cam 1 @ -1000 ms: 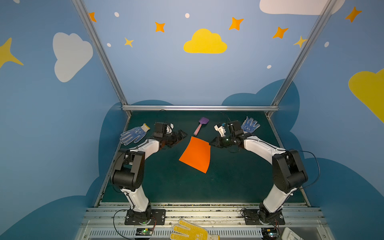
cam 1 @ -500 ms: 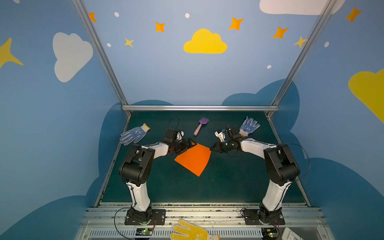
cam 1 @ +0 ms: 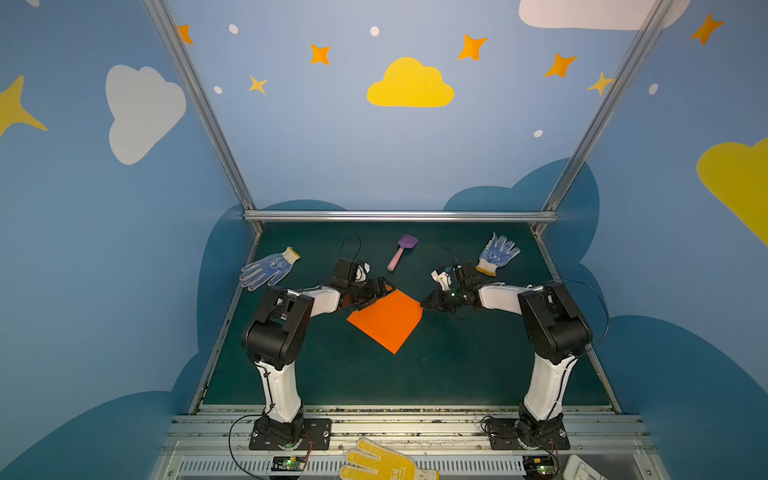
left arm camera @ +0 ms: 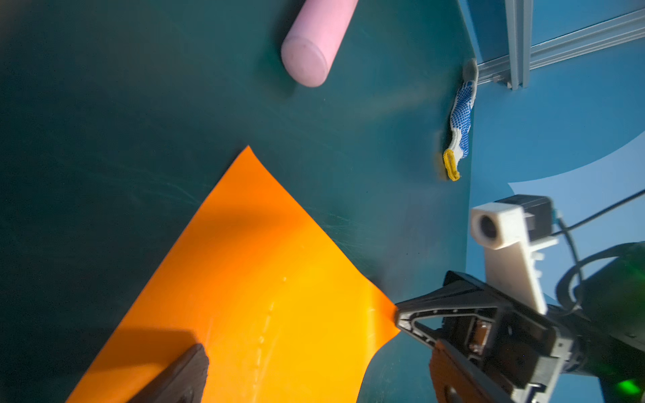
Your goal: Fold a paper plane with a square sheet of paper (fold left side to right side)
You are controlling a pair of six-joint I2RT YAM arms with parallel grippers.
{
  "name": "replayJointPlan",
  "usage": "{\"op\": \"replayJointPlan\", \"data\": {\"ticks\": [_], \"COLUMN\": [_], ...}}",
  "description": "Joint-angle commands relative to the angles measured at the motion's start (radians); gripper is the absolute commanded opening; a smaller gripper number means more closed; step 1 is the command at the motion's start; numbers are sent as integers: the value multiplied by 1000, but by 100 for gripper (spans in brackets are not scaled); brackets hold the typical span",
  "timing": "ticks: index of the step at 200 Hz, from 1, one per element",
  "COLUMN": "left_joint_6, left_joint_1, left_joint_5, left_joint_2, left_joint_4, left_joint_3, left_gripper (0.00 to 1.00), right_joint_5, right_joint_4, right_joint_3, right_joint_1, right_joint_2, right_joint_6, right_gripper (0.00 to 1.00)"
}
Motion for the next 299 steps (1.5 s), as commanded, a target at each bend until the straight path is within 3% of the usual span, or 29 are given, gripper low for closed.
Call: {"op": "replayJointPlan", "data": {"ticks": [1,31,167,202,242,299], "left_joint_6": [7,9,9,8,4,6], "left_joint_1": [-8,-7,-12,-15,-15,23], "left_joint_5": [-56,-57,-57,-54,-50,-6], "left_joint_2": [60,61,63,64,51,-52], "left_joint_4": [-44,-47,-49,-46,-52,-127], "left_joint_3": [-34,-36,-41,-38,-31,61], "left_gripper": [100,100,100,100,100,100], "right_joint_5": [-21,-16,-56,-48,-49,-116], "right_joint_4": [60,80,322,341,348,288], "right_joint_3": [-21,-36,-80,-81,-82,-63], "right_joint_1": [-5,-5,60,74,68,37], "right_joint_2": [17,17,99,116,119,32], "right_joint_6": [31,42,218,235,247,217], "right_gripper": [24,37,33,27,0,0]}}
